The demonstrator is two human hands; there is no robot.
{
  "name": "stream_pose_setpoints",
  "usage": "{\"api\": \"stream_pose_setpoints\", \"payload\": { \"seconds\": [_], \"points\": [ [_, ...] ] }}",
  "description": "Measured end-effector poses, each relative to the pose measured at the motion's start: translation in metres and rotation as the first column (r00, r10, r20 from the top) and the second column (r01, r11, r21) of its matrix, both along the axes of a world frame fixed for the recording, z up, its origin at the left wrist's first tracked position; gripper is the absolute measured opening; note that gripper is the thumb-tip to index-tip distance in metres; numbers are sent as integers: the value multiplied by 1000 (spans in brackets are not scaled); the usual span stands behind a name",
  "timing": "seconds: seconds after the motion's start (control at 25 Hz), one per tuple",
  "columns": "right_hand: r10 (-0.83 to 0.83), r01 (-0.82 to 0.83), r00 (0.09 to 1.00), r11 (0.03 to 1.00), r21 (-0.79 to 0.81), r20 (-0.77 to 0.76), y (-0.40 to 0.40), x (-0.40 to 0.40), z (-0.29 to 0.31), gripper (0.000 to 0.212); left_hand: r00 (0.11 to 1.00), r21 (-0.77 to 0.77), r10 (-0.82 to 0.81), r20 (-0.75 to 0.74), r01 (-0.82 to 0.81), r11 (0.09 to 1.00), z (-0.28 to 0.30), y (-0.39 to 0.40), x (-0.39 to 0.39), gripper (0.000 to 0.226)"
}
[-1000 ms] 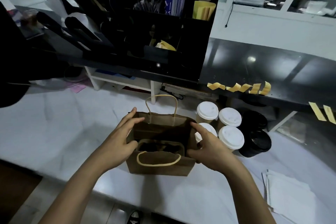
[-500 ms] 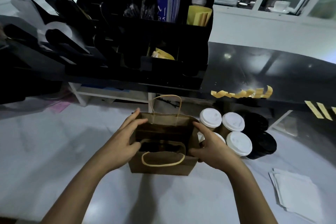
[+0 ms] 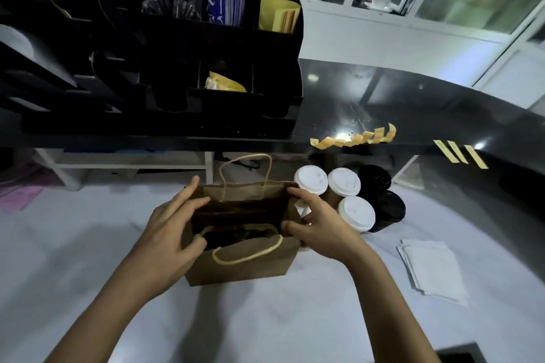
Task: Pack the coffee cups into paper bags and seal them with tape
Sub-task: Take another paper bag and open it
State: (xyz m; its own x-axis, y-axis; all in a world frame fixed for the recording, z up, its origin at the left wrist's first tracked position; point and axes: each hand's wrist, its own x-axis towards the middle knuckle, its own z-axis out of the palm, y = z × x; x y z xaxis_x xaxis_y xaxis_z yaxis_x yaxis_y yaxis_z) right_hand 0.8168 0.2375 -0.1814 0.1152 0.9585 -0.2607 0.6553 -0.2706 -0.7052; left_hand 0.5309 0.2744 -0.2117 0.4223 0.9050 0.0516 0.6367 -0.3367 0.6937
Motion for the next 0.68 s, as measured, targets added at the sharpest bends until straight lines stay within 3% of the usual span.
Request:
{"api": "stream_pose_setpoints", "payload": {
  "seconds": [0.16,0.24,0.32,0.48,0.68],
  "points": [
    [9,-9,1000,999,32,-2,6,2,1,68,996,209,66,-67,-51,977,6,9,4,42],
    [32,-32,1000,999,28,1,8,5,2,68,987,248,132,-91,-106,963,8,11,10,30],
    [55,-55,998,998,24,-4,9,8,1,70,974,257,173,-144,-132,957,6,11,12,31],
    [100,-100,995,994,41,-6,17,13,0,69,956,144,138,-259,-103,984,8,12,4,67],
    [135,-128,990,984,124,-52,28,21,1,58,969,49,70,-238,-60,997,6,12,7,88]
  ]
}}
